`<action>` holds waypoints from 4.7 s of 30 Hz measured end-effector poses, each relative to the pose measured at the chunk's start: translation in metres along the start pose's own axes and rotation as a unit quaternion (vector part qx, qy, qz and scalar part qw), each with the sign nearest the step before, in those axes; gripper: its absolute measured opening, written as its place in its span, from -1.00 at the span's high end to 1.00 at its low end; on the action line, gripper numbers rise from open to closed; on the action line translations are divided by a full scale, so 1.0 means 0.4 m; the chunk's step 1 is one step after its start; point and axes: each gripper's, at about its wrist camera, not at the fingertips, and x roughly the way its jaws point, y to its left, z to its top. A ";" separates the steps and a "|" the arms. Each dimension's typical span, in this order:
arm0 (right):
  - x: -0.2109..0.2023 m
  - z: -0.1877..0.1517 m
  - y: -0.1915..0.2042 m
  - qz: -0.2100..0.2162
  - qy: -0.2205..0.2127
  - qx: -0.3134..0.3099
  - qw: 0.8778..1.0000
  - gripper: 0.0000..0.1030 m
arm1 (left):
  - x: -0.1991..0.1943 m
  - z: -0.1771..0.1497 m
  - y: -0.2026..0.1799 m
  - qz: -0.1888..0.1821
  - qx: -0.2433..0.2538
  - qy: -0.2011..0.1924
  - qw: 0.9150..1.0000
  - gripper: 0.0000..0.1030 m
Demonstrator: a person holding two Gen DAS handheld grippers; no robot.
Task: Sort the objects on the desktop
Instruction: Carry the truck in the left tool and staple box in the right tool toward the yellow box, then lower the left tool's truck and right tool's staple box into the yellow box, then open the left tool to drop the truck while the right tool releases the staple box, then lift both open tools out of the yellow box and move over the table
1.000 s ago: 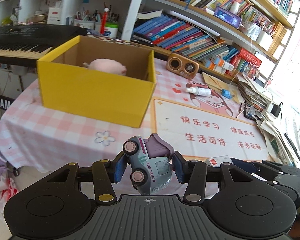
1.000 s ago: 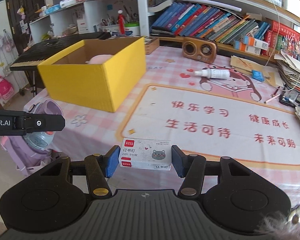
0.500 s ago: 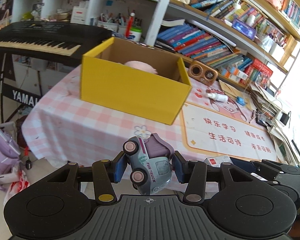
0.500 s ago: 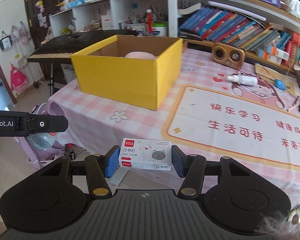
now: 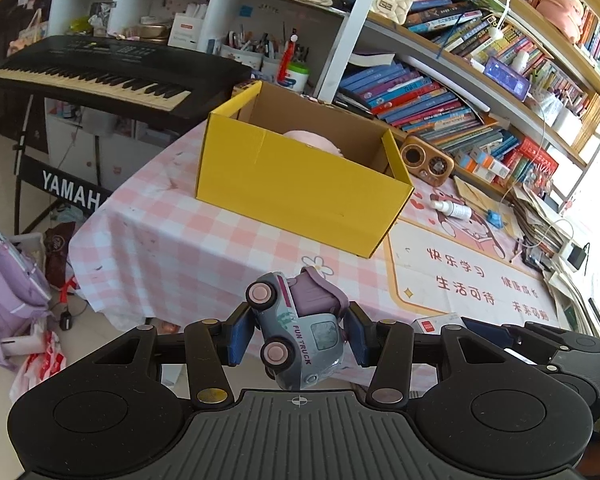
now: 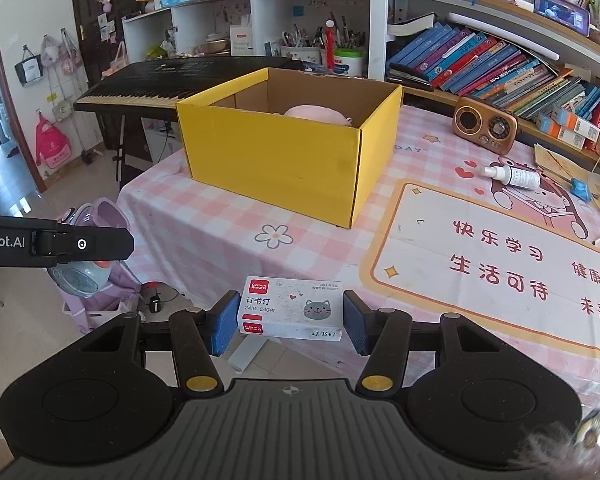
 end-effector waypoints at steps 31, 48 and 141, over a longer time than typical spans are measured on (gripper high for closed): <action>0.078 0.258 -0.111 0.026 -0.088 -0.023 0.996 -0.01 | 0.139 0.265 -0.042 -0.004 0.014 -0.067 0.998 0.08; 0.341 0.514 -0.172 0.101 -0.045 -0.161 0.981 -0.02 | 0.374 0.440 -0.042 0.032 0.043 -0.053 0.997 0.08; 0.142 0.410 -0.200 -0.041 -0.104 -0.045 0.993 -0.54 | 0.147 0.344 -0.102 0.077 0.126 -0.088 0.985 -0.86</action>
